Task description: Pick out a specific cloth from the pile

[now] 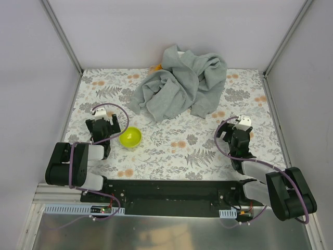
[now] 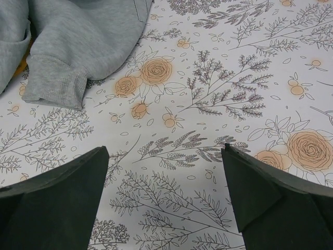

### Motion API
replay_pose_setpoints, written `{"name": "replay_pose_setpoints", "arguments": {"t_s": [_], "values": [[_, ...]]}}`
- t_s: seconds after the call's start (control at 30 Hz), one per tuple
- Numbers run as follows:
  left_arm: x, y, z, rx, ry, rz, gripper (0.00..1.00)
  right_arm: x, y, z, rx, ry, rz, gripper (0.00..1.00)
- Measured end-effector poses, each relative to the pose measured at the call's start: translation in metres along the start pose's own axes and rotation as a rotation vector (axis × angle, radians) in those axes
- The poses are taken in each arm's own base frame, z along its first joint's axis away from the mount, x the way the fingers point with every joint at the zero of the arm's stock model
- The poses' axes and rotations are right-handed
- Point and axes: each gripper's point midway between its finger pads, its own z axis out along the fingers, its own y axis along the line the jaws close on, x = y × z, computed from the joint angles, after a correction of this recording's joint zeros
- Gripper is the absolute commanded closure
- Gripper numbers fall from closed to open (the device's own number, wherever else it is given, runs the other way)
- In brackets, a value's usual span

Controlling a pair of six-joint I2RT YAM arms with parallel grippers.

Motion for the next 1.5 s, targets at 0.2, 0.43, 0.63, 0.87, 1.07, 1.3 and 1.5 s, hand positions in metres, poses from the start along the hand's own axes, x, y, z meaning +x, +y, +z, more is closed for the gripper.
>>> {"name": "replay_pose_setpoints", "arguments": {"t_s": [0.2,0.43,0.63,0.87,1.07,1.3,1.5], "values": [[0.000,0.000,0.000,0.000,0.000,0.000,0.00,0.000,-0.001,0.000,0.006,0.003,0.000,0.01],[0.003,0.000,0.000,-0.005,0.035,0.009,0.00,-0.048,0.024,-0.001,-0.063,-0.019,0.034,0.01],[-0.060,-0.015,0.010,0.045,0.068,0.012,0.00,-0.123,0.082,0.018,-0.222,0.000,0.079,0.01],[-0.166,-0.097,-0.002,0.424,0.123,0.092,0.00,-0.128,0.126,0.061,-0.298,0.183,0.127,0.01],[-0.161,-0.214,-0.030,0.729,0.270,0.235,0.00,-0.092,0.128,0.063,-0.285,0.345,0.157,0.01],[-0.088,-0.321,-0.014,0.861,0.484,0.440,0.00,-0.079,0.117,0.044,-0.259,0.384,0.155,0.01],[-0.040,-0.334,0.024,0.753,0.564,0.593,0.87,-0.072,0.103,0.018,-0.235,0.393,0.150,0.01]]}}
